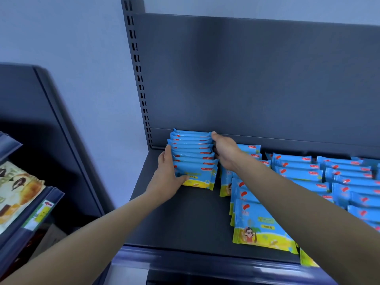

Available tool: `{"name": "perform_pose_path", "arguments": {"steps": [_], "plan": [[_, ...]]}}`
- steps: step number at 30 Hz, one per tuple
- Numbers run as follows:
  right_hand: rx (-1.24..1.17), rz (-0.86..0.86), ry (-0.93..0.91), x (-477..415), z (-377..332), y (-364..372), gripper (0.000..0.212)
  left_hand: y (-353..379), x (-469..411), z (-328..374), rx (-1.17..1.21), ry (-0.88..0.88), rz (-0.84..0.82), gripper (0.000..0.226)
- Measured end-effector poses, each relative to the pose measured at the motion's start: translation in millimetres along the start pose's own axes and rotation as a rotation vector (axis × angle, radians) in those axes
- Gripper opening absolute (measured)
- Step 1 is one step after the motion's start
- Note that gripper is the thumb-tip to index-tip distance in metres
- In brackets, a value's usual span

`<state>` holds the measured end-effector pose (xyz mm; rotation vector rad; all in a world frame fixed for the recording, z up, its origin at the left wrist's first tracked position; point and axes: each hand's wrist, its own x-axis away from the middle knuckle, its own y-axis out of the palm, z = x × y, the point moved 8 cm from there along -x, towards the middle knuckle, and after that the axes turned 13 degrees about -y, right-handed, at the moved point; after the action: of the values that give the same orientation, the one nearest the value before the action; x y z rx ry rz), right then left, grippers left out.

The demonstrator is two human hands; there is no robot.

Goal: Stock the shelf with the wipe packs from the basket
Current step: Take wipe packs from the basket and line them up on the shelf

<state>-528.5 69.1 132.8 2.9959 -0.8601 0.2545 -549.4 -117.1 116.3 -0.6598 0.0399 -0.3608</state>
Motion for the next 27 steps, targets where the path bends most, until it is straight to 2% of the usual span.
{"name": "perform_pose_path", "arguments": {"steps": [5, 11, 16, 21, 27], "plan": [[-0.103, 0.024, 0.053, 5, 3, 0, 0.049, 4, 6, 5, -0.041, -0.007, 0.054, 0.107], [-0.184, -0.003, 0.047, 10, 0, -1, 0.046, 3, 6, 3, 0.030, -0.033, -0.043, 0.117], [-0.149, -0.001, 0.057, 17, 1, 1, 0.050, 3, 4, 3, 0.027, -0.038, -0.057, 0.105], [-0.138, -0.025, -0.031, 20, -15, -15, 0.049, -3, 3, 6, -0.020, -0.022, -0.028, 0.104], [-0.070, -0.048, -0.070, 24, -22, -27, 0.056, 0, -1, 9, -0.117, -0.026, -0.033, 0.081]]}}
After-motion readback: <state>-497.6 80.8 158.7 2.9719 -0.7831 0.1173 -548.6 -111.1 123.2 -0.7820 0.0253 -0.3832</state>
